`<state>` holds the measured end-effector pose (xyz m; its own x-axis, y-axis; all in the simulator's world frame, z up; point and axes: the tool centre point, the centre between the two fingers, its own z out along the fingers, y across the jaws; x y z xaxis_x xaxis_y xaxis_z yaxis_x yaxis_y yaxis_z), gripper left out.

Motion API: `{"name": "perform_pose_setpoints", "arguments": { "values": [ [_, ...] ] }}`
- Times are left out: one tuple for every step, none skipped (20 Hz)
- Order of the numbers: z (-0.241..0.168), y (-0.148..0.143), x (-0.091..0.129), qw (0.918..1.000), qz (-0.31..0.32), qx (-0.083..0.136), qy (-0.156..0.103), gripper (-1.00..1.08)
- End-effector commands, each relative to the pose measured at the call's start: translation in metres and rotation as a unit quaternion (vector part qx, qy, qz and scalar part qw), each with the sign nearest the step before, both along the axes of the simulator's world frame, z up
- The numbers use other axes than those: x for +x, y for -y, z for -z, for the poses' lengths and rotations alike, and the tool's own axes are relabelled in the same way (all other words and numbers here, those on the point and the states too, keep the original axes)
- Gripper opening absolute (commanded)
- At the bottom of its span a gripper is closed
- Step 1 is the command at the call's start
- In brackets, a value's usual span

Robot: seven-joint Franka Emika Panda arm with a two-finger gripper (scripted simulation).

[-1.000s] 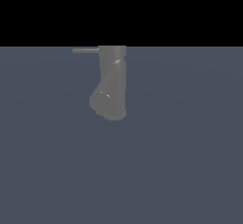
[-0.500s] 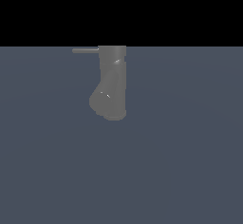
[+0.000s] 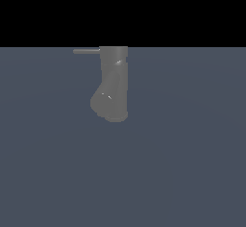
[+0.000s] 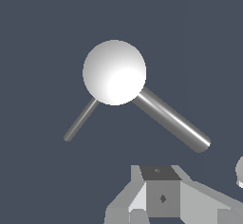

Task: Turn on the faucet by rotating a designated handle.

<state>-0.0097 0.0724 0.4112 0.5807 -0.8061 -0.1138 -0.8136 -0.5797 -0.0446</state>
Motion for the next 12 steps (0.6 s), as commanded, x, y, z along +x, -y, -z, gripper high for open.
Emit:
{"name": "perform_pose_setpoints", "arguments": {
  "values": [
    [0.01, -0.006, 0.013, 0.9995, 0.031, -0.003, -0.003, -1.0],
    [0.014, -0.008, 0.018, 0.999, 0.043, -0.005, -0.005, -1.0],
    [0.018, -0.011, 0.023, 0.9984, 0.055, -0.006, -0.006, -1.0],
    [0.023, -0.013, 0.028, 0.9977, 0.067, -0.008, -0.007, -1.0],
    [0.027, -0.016, 0.033, 0.9968, 0.079, -0.01, -0.008, -1.0],
    [0.032, -0.018, 0.038, 0.9957, 0.091, -0.012, -0.009, -1.0],
    [0.036, -0.021, 0.043, 0.9945, 0.103, -0.014, -0.01, -1.0],
    [0.041, -0.023, 0.048, 0.9932, 0.115, -0.016, -0.011, -1.0],
    [0.045, -0.026, 0.052, 0.9917, 0.127, -0.018, -0.012, -1.0],
    [0.05, -0.028, 0.057, 0.99, 0.139, -0.02, -0.012, -1.0],
    [0.055, -0.031, 0.061, 0.9883, 0.151, -0.022, -0.013, -1.0],
    [0.06, -0.034, 0.066, 0.9864, 0.162, -0.024, -0.013, -1.0]
  ]
}}
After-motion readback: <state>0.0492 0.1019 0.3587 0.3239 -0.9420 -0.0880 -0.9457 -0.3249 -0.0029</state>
